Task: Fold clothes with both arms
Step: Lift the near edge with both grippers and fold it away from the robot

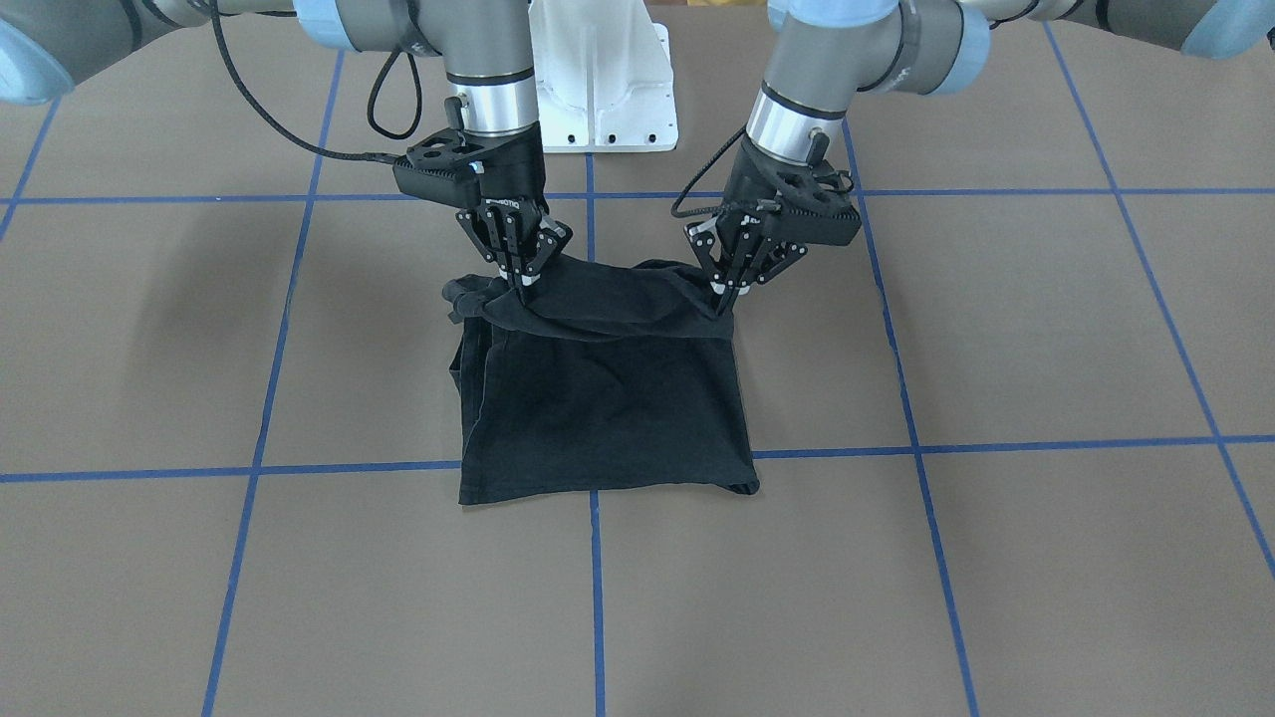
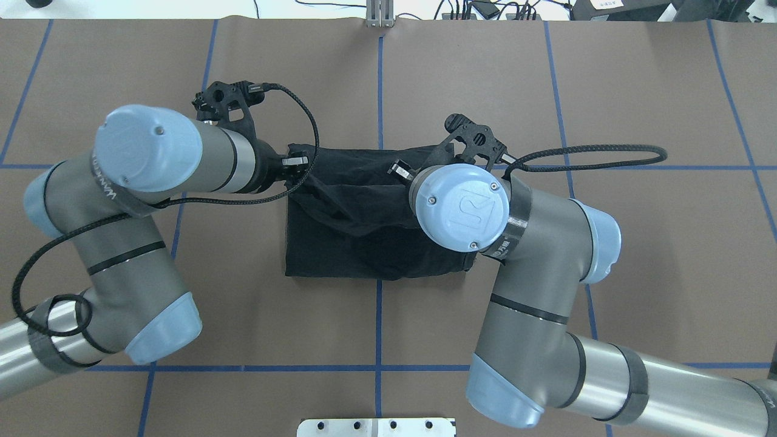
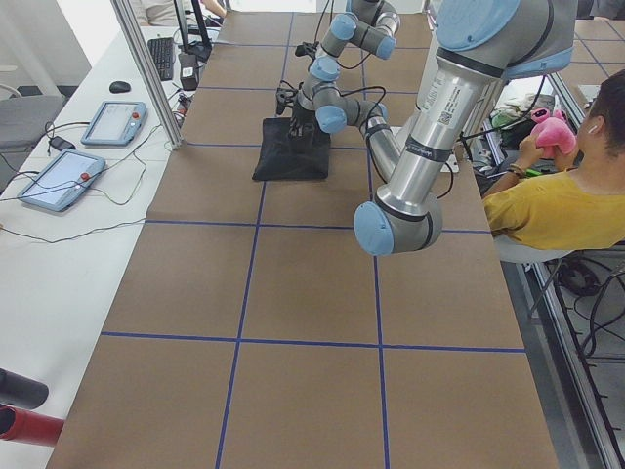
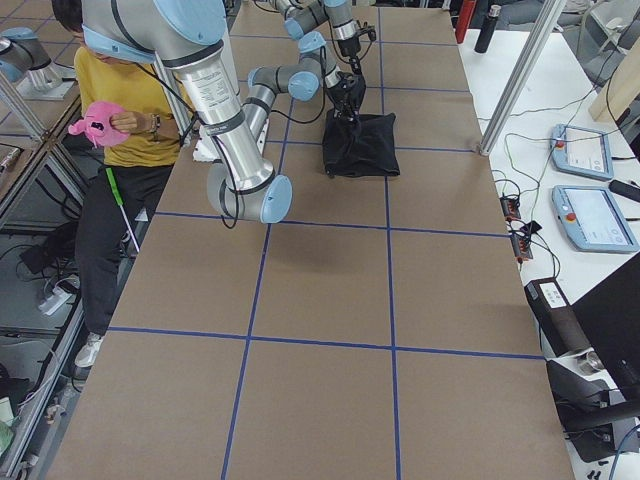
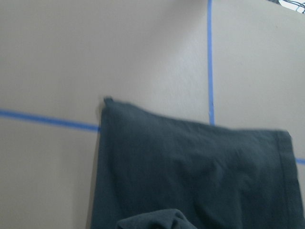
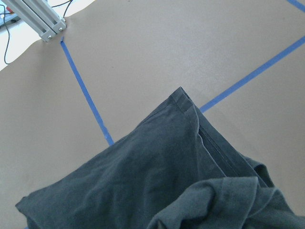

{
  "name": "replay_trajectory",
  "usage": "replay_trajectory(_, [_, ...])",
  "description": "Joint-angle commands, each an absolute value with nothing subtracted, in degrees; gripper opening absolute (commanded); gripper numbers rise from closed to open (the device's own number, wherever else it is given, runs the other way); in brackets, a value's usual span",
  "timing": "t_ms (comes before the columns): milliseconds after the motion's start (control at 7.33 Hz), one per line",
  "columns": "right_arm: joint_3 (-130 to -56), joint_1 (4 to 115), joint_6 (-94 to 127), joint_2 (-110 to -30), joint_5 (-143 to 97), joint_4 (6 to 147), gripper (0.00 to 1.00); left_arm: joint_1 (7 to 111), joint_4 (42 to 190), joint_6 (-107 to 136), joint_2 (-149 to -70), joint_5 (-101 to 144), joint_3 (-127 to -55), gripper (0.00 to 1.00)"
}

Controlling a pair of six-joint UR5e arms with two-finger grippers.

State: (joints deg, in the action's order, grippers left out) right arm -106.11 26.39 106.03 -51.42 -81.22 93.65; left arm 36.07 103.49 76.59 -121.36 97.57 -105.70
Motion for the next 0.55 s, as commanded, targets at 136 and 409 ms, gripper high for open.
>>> replay_trajectory(136, [-92.96,30.93,103.81,-46.86,-83.14,86.08,0.0,39.37,104.41,72.17,-128.74,97.56,-92.49,0.0])
replay_trajectory(409, [-84.42,32.86,102.32,-43.87,-84.28,81.14,0.0,39.81,111.59,71.81,-128.76,97.47,-85.38,0.0])
